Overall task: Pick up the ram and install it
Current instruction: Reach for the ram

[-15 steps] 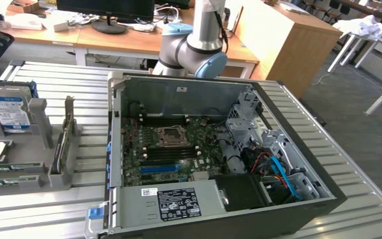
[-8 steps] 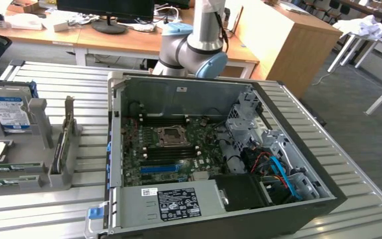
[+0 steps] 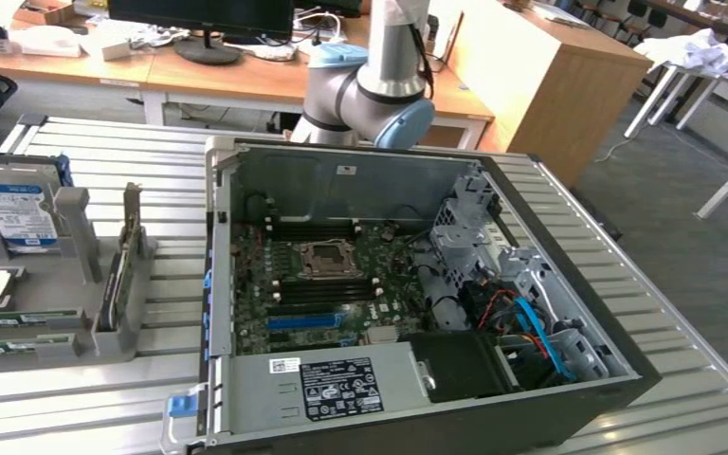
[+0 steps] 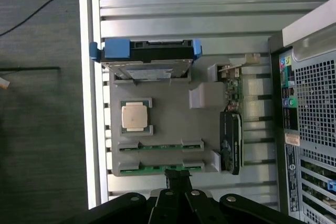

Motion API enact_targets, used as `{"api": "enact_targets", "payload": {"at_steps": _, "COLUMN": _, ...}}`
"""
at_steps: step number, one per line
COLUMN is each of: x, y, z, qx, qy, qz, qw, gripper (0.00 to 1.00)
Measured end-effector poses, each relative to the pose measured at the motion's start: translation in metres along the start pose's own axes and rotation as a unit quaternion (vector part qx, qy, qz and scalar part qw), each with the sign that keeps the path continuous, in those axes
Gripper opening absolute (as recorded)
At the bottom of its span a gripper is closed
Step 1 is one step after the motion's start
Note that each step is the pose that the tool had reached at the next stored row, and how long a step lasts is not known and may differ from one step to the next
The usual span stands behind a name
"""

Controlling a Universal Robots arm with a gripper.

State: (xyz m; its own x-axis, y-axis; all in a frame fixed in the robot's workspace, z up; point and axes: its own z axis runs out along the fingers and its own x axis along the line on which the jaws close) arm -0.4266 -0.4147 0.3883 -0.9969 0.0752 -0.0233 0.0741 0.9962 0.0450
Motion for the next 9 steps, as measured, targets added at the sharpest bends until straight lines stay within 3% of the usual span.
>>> {"api": "enact_targets", "payload": {"at_steps": 9, "x": -0.0006, "y": -0.0082, "z": -0.0004, "qx": 0.0, "qy": 0.0, "qz": 0.0, "qw": 1.0, "gripper": 0.11}}
